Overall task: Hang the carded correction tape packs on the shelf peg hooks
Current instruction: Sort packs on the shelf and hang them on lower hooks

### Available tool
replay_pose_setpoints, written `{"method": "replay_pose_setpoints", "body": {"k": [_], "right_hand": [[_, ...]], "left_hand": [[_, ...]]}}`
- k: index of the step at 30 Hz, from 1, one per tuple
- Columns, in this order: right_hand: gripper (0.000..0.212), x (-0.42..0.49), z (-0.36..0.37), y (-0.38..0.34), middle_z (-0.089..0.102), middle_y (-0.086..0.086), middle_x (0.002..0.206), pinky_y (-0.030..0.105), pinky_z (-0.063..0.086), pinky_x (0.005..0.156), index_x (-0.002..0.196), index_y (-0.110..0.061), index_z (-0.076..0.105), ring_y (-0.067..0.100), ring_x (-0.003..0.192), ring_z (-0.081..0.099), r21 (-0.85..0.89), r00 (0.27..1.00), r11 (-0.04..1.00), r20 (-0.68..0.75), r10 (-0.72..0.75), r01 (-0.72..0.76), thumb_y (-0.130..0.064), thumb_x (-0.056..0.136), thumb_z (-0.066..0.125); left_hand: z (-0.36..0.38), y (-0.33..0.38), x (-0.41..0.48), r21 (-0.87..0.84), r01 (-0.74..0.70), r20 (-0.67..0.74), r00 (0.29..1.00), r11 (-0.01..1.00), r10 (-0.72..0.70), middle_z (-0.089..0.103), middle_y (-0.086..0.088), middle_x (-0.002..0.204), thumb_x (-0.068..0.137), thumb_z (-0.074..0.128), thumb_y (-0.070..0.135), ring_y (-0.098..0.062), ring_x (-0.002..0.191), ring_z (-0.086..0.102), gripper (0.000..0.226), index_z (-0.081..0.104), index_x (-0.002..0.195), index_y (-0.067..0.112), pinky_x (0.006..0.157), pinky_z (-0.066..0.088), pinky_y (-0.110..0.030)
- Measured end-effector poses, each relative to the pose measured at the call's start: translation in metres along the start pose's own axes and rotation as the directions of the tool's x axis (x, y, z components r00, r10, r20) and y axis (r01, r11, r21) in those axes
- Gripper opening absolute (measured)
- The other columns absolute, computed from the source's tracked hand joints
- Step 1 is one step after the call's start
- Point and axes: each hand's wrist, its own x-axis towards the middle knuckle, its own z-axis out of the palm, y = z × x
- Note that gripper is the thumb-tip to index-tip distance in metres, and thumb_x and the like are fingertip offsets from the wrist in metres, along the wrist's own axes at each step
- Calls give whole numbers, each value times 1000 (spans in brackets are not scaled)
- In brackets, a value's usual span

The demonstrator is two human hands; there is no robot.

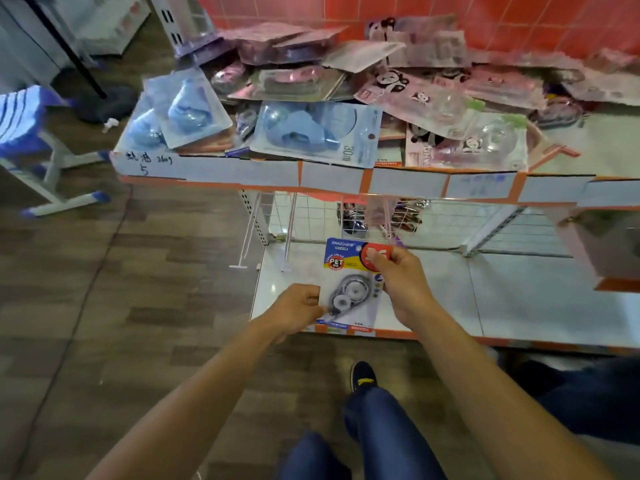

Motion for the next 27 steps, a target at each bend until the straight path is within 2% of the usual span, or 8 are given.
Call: {"method": "replay_pose_setpoints", "body": {"k": [2,3,8,11,14,20,23,27], "right_hand": [[12,17,3,22,69,8,93,37,52,71,95,-10,64,23,86,64,-10,1000,1000,5,12,-12,-21,93,60],[11,26,5,33,69,7,92,37,53,73,92,-11,63,23,87,64,-18,1000,1000,10,8,-7,-22,93,60],[12,65,12,90,66,-4,84,9,47,58,83,-19,59,5,78,63,-67,997,995,39,-73,75,-24,94,58],[13,89,16,125,66,-3,85,15,50,64,82,-22,57,6,78,65,-91,993,991,68,-94,100,-25,94,57],[11,110,18,157,67,-1,87,22,54,72,83,-23,56,9,81,66,-110,983,981,108,-146,158,-24,94,56],[7,147,20,209,67,2,91,32,58,77,86,-25,54,18,86,69,-132,963,958,129,-237,253,-26,93,56],[8,165,22,224,68,0,89,26,58,73,86,-24,55,13,83,69,-103,945,943,117,-306,318,-23,93,56],[14,186,26,233,68,-10,78,23,57,68,81,-24,56,6,74,69,-22,898,900,83,-431,434,-17,93,57]], "left_hand": [[6,-16,18,41,23,-14,1000,999,-22,70,-6,110,89,64,7,-6,84,64,12,65,94,18,69,54,-14],[9,-24,27,64,38,-28,999,997,-36,70,-6,108,90,63,9,-7,84,64,10,64,95,18,68,53,-14],[25,-68,78,166,45,-61,998,985,-35,62,1,96,92,62,13,-15,88,60,8,64,100,12,72,49,-19],[32,-100,108,198,18,-75,997,980,-3,66,-3,98,91,61,10,-20,93,63,18,66,108,6,78,51,-25],[38,-133,139,209,-36,-74,996,977,52,70,-4,105,91,65,16,-19,97,66,22,68,111,10,88,55,-32],[53,-180,190,253,-129,-115,980,959,162,69,-2,100,90,66,16,-16,92,64,21,69,108,7,78,49,-16],[55,-189,211,270,-169,-136,968,948,211,63,5,93,89,65,15,-10,83,59,18,69,106,10,71,45,-9],[52,-197,234,253,-257,-179,935,933,306,67,5,94,89,65,12,-9,85,62,18,71,107,14,72,46,-8]]}}
